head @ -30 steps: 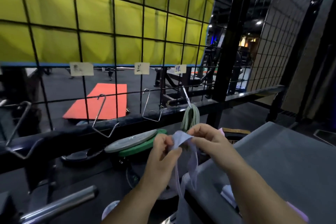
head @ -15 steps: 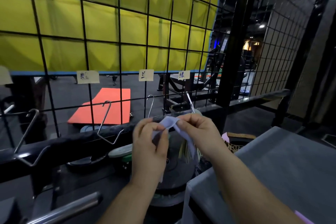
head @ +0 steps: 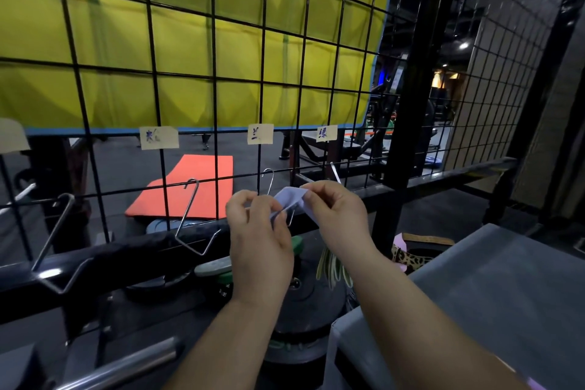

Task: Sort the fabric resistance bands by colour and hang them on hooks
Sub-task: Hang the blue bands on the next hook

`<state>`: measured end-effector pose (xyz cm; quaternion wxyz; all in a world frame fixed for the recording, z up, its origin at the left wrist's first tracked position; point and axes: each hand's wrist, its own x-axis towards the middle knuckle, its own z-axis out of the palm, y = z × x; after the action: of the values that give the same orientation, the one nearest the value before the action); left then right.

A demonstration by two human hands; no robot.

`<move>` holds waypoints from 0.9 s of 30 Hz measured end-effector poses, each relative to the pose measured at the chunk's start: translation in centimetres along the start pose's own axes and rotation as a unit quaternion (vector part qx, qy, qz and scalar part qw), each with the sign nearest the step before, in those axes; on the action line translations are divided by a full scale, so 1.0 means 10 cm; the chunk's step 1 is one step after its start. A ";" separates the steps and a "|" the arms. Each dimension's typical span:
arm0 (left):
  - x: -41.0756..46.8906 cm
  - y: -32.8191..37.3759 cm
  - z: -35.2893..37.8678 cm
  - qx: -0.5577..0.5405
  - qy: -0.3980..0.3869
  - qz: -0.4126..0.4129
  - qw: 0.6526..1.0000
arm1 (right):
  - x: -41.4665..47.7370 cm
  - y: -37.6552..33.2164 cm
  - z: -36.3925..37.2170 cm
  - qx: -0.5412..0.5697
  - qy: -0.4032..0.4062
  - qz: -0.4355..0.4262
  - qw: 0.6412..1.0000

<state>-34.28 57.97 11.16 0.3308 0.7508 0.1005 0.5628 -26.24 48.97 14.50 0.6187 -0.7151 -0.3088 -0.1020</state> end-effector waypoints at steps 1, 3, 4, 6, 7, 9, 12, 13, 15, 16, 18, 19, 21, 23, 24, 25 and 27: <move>0.01 0.00 0.01 0.017 -0.005 -0.001 1.000 | 0.01 0.01 0.01 -0.008 0.005 -0.001 1.000; 0.04 0.00 0.04 0.057 -0.029 -0.009 0.998 | 0.02 0.03 0.03 -0.027 0.006 -0.004 1.000; 0.06 0.00 0.05 0.077 -0.049 -0.023 0.996 | 0.02 0.05 0.03 -0.041 0.005 -0.005 0.999; 0.09 0.01 0.07 0.108 -0.089 -0.056 0.989 | 0.04 0.08 0.04 -0.076 0.007 -0.010 0.997; 0.10 0.01 0.07 0.117 -0.100 -0.061 0.986 | 0.04 0.09 0.04 -0.088 0.008 -0.012 0.996; 0.11 0.04 0.07 0.118 -0.107 -0.064 0.985 | 0.07 0.11 0.05 -0.098 0.006 -0.015 0.995; 0.14 0.09 0.05 0.113 -0.109 -0.072 0.985 | 0.12 0.12 0.05 -0.098 -0.009 -0.002 0.995; 0.15 0.09 0.04 0.113 -0.113 -0.069 0.985 | 0.13 0.13 0.06 -0.089 -0.019 0.009 0.996; 0.16 0.09 0.03 0.110 -0.120 -0.061 0.985 | 0.16 0.15 0.06 -0.053 -0.040 0.037 0.997; 0.16 0.09 0.03 0.110 -0.124 -0.061 0.984 | 0.17 0.16 0.07 -0.031 -0.051 0.051 0.997; 0.17 0.08 0.03 0.114 -0.131 -0.065 0.983 | 0.19 0.16 0.05 -0.017 -0.068 0.062 0.996; 0.18 0.07 0.02 0.111 -0.132 -0.068 0.983 | 0.20 0.15 0.04 -0.021 -0.075 0.060 0.995; 0.17 0.04 0.03 0.092 -0.132 -0.072 0.984 | 0.20 0.14 0.01 -0.019 -0.087 0.061 0.994; 0.16 0.01 0.03 0.066 -0.137 -0.076 0.985 | 0.21 0.14 -0.01 -0.006 -0.092 0.067 0.994; 0.16 0.00 0.03 0.053 -0.140 -0.081 0.985 | 0.21 0.13 -0.02 0.002 -0.094 0.067 0.993; 0.16 -0.01 0.03 0.041 -0.143 -0.085 0.985 | 0.21 0.14 -0.01 0.010 -0.097 0.067 0.993; 0.15 -0.02 0.03 0.025 -0.151 -0.084 0.985 | 0.22 0.15 -0.01 0.025 -0.101 0.070 0.992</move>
<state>-33.39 58.79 12.18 0.3696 0.8241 0.1265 0.4102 -23.66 49.49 14.46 0.6073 -0.7261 -0.3218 0.0218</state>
